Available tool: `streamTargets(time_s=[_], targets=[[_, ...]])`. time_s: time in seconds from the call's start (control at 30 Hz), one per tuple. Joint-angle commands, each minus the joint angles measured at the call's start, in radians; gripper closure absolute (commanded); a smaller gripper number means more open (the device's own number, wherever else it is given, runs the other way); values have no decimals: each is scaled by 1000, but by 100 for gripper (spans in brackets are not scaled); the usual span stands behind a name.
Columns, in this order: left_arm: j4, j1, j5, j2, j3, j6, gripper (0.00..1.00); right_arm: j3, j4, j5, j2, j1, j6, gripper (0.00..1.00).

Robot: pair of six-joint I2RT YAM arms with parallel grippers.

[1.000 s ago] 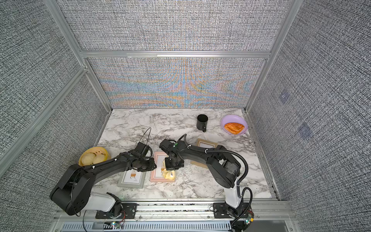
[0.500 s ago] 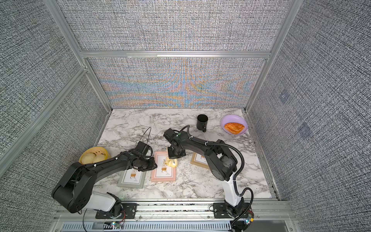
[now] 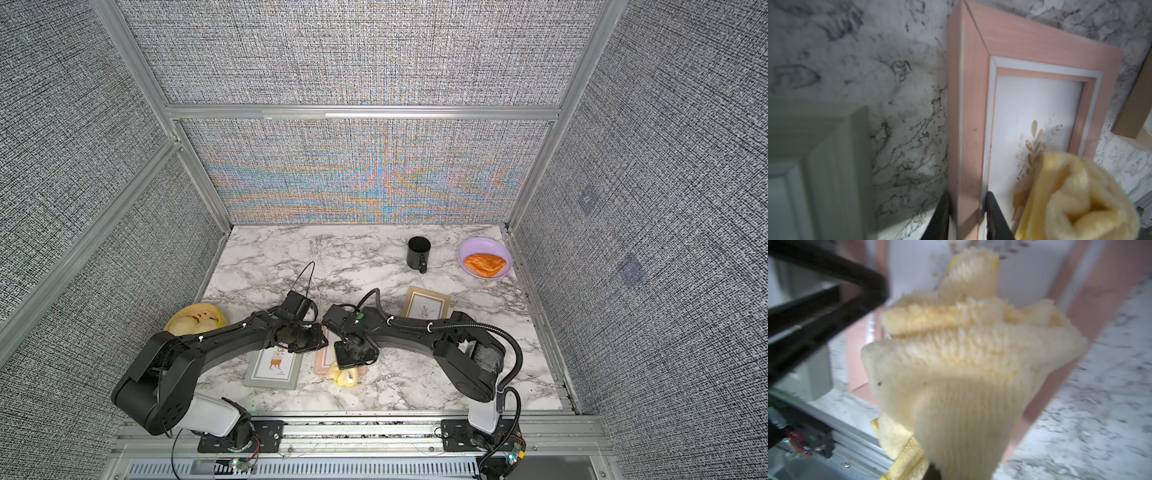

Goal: Wipe the picture frame with a cloth
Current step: Wipe the dirt from the picture frame.

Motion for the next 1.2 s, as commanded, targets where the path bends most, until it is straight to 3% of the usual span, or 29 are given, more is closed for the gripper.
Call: streamTargets(time_s=[0.0,0.23,0.57,0.73,0.9,1.03,1.17], targets=[[-38,-1,-9,4,-12,-38,100,52,40,-51,36,22,19,100],[-31,-1,2,16,-9,-47,100,34,68,-109,94,31,15,100],[-50,-1,-28,-1,-14,-41,100,-225,-66,23,-108,-70,73,100],[-59,-1,-38,-10,-7,-38,100,-151,-79,18,-74,-66,43,100],[-58,-1,-44,-21,-12,-45,100,25,18,-50,20,-8,25,100],[-52,-1,-42,-16,-10,-50,100,145,-12,-64,106,9,8,100],[-55,-1,-45,-14,-5,-46,100,106,-76,-29,98,-1,7,100]])
